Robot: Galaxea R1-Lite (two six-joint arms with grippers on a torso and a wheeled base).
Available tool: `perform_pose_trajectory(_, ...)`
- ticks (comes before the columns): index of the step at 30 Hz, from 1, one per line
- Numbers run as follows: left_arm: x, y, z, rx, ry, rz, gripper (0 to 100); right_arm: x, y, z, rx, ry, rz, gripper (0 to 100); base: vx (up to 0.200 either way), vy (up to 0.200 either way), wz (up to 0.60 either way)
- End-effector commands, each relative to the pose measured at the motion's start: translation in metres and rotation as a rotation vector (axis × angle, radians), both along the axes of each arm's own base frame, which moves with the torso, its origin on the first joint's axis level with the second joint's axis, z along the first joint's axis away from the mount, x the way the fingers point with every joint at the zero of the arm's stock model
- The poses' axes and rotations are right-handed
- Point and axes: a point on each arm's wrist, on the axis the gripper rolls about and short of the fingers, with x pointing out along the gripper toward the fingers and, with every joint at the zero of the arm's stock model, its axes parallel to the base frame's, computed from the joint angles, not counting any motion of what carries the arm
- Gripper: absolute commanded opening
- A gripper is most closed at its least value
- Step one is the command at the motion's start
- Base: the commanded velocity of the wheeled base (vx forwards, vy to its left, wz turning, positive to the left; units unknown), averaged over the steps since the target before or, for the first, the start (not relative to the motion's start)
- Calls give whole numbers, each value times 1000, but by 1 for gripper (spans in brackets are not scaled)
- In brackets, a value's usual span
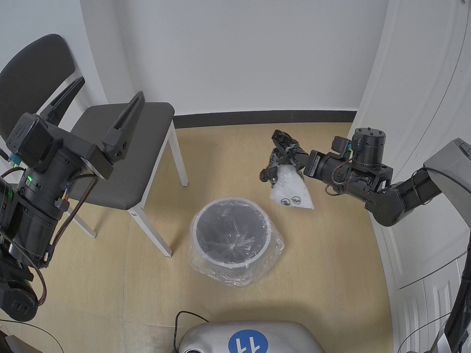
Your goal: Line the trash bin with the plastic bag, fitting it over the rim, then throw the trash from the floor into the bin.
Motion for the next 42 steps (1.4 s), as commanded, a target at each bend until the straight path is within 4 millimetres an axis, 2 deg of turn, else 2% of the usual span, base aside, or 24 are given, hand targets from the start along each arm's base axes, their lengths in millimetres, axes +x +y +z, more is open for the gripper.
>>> perform_pose_trajectory(1, -8, 3, 8, -4, -40, 5, 100, -34, 58, 2, 102, 9, 76, 0, 0, 0, 0)
perform_pose_trajectory(2, -8, 3, 8, -1, -42, 7, 100, -36, 65, -2, 115, 20, 83, 0, 0, 0, 0)
perform_pose_trajectory(3, -9, 4, 8, 1, -44, 9, 100, -40, 81, -12, 136, 41, 87, 0, 0, 0, 0)
perform_pose_trajectory(4, -9, 4, 8, 2, -44, 10, 100, -41, 84, -13, 142, 43, 87, 0, 0, 0, 0)
perform_pose_trajectory(5, -11, 5, 10, -1, -53, 10, 100, -42, 101, -26, 153, 41, 85, 0, 0, 0, 0)
perform_pose_trajectory(7, -12, 6, 11, -4, -58, 12, 100, -42, 108, -35, 154, 38, 81, 0, 0, 0, 0)
perform_pose_trajectory(8, -15, 7, 14, -11, -70, 10, 100, -40, 115, -50, 159, 28, 77, 0, 0, 0, 0)
perform_pose_trajectory(9, -16, 8, 15, -13, -73, 10, 100, -39, 117, -56, 163, 22, 79, 0, 0, 0, 0)
perform_pose_trajectory(16, -16, 9, 16, -14, -77, 13, 100, -37, 131, -98, 157, 40, 99, 0, 0, 0, 0)
perform_pose_trajectory(20, -16, 9, 16, -15, -78, 14, 100, -30, 140, -120, 182, 13, 106, 0, 0, 0, 0)
perform_pose_trajectory(21, -16, 9, 16, -15, -78, 14, 100, -30, 140, -120, 182, 13, 106, 0, 0, 0, 0)
perform_pose_trajectory(22, -16, 9, 16, -13, -78, 15, 100, -28, 144, -131, 197, -10, 110, 0, 0, 0, 0)
perform_pose_trajectory(24, -16, 9, 15, -10, -77, 17, 100, -26, 148, -140, 208, -24, 114, 0, 0, 0, 0)
perform_pose_trajectory(33, -16, 9, 15, -3, -81, 22, 100, -23, 155, -161, 205, -24, 122, 0, 0, 0, 0)
perform_pose_trajectory(38, -16, 9, 15, -3, -81, 25, 100, -15, 156, -184, 186, -23, 115, 0, 0, 0, 0)
perform_pose_trajectory(42, -16, 9, 15, -3, -81, 25, 100, -10, 157, -192, 182, -28, 116, 0, 0, 0, 0)
